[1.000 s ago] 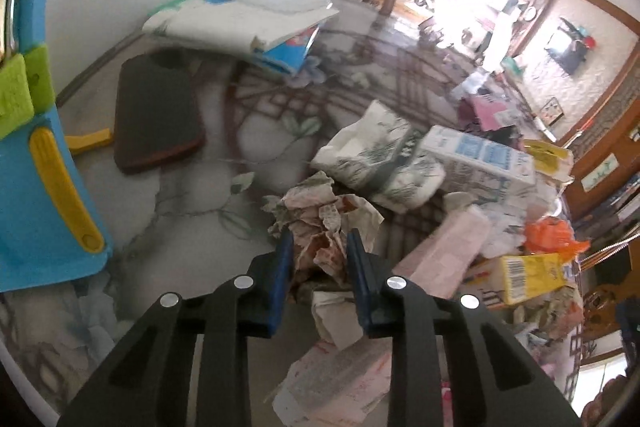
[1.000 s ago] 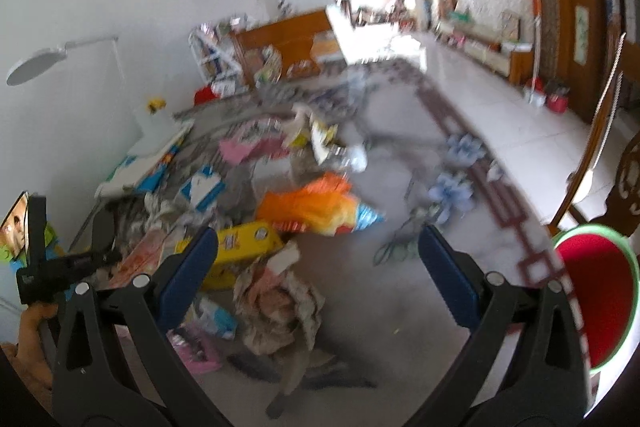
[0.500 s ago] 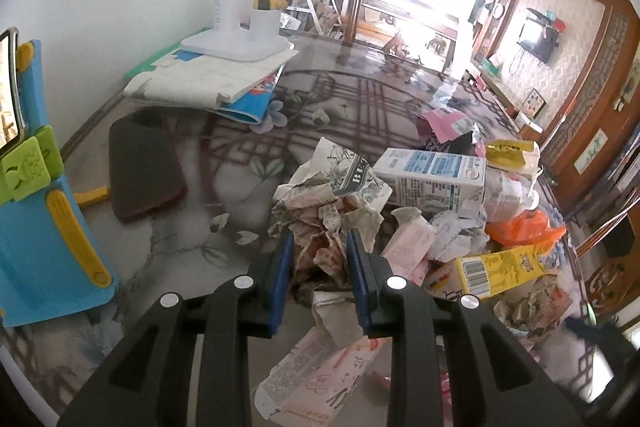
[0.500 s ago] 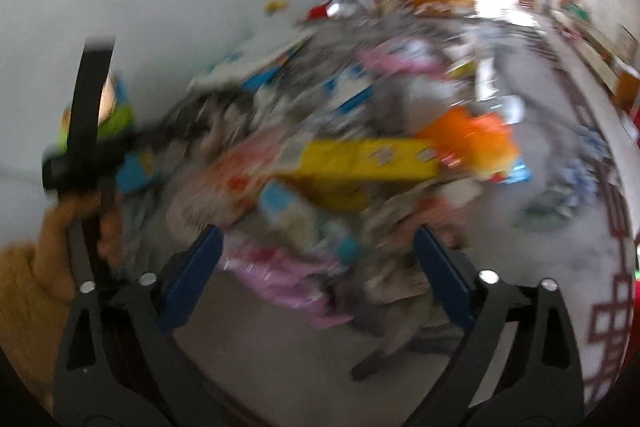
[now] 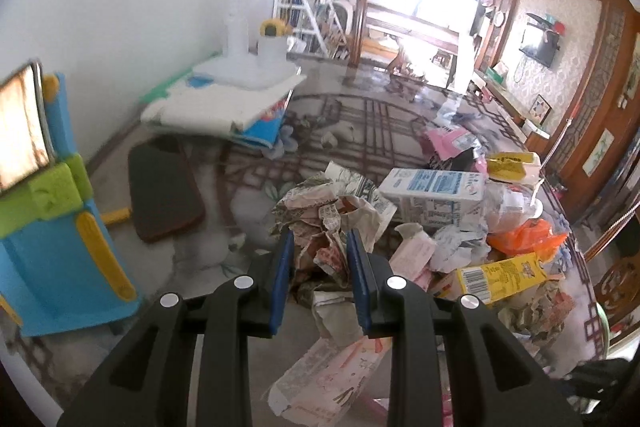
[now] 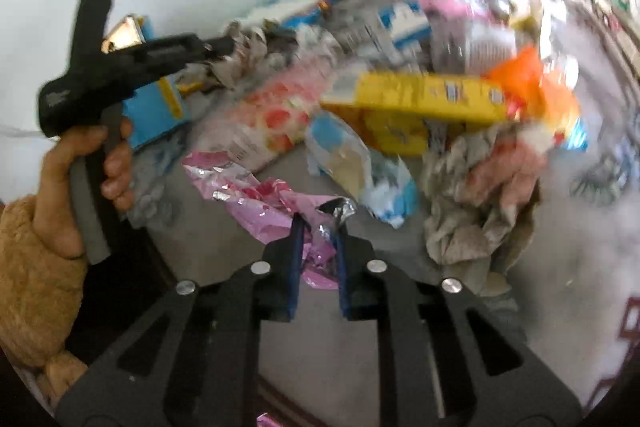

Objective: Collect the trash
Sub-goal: 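Drop the paper wad in the red bucket while the right gripper drops a pink wrapper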

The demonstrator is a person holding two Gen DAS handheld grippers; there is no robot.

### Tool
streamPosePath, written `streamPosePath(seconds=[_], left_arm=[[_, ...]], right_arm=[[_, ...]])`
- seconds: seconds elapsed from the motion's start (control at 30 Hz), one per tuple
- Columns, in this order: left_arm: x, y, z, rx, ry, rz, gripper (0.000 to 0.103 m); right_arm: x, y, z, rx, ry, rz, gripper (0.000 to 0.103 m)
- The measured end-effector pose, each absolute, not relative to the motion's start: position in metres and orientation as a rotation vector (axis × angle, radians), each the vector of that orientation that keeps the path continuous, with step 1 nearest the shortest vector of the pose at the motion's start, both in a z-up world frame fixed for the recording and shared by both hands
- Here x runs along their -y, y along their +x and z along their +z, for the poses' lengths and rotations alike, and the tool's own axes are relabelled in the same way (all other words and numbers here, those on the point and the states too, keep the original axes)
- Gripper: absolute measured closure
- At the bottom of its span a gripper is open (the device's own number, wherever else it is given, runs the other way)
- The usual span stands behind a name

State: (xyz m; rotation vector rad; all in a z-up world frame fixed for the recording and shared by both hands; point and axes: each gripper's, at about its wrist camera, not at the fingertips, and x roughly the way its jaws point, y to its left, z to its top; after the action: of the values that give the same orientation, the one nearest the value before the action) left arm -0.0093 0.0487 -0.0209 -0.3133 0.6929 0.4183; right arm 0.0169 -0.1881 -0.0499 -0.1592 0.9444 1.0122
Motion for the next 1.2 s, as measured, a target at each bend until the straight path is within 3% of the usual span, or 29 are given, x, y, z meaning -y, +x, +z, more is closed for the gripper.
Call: streamPosePath(seconds=[0.2, 0.57, 1.2], left_arm=[[-0.022, -0.035, 0.012, -0.613, -0.215, 0.395, 0.078], [0.070, -0.022, 0.035, -0.607, -0.256, 0.081, 0.078], [0.330, 0.075, -0.004, -0.794, -0.090, -0.637, 0.078]], right_arm=[[0.232, 0.012, -0.016, -0.861, -0.073, 0.905, 0.088], [0.424, 0.010, 0.040, -0.640, 0.267, 0.393, 0.088], [0.614, 0.015, -0.038, -0.657, 0.557, -0.056, 0.088]])
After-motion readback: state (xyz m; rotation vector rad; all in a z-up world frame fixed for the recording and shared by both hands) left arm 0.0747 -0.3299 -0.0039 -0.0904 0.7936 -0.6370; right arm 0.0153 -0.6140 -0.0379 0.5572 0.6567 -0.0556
